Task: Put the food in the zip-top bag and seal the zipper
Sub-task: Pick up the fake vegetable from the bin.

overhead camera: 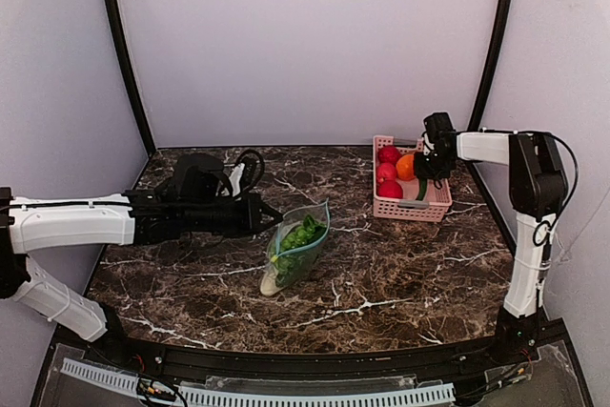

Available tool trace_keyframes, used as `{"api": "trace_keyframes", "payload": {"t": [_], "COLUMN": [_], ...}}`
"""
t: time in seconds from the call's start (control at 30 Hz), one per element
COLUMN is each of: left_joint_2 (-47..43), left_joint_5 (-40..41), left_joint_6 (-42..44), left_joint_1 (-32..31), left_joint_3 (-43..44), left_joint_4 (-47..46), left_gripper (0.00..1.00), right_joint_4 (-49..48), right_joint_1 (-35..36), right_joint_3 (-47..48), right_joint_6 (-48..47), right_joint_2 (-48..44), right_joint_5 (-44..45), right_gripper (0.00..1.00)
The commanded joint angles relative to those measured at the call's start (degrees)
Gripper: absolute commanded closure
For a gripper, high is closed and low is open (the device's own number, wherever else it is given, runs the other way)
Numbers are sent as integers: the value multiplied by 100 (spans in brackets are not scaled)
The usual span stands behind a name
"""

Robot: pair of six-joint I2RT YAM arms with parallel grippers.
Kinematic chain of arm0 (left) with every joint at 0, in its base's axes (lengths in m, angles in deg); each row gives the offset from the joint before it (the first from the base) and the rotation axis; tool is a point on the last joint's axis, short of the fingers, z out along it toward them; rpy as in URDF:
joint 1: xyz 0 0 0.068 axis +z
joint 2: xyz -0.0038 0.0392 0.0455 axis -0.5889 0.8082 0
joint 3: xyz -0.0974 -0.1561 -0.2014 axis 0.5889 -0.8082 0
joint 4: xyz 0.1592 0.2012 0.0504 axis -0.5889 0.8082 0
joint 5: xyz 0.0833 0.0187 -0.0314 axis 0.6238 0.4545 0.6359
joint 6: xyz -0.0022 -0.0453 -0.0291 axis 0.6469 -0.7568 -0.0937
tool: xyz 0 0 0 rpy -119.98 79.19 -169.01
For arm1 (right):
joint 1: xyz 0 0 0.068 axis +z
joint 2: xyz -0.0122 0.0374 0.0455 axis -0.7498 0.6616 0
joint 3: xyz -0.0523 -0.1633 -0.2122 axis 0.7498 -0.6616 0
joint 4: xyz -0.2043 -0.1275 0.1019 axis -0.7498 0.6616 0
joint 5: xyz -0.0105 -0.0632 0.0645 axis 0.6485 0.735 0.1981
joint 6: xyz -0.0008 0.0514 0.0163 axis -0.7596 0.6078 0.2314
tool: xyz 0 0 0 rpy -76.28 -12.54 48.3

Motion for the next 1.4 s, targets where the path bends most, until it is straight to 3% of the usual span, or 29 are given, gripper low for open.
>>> {"api": "trace_keyframes", "payload": {"t": [0.0,0.27,0.7,0.97,1.23,1.37], "left_joint_2": [-265,-191,-127,202,331,493], "left_joint_5": [126,5,-284,-964,-649,-372], "left_joint_6": [-22,-80,-197,91,-155,-371], "left_joint_1": [34,39,40,10,-146,-274], "left_joint_3": [-114,-123,-226,38,29,55], "left_joint_4": [95,76,-399,-757,-1265,-1602], "left_gripper": [99,99,99,99,99,99], "right_joint_4": [-301,-273,278,1032,1293,1323], "right_joint_1": [-79,-125,-206,-177,277,738], "right_joint_3": [-202,-331,26,30,-799,-1014], "right_joint_6": [-736,-436,-875,-696,111,646], "right_joint_2": [-167,-636,-1686,-2482,-3811,-4327], "right_joint_5": [-481,-168,-51,-1415,-2581,-2742], "right_gripper": [80,80,79,80,80,79]}}
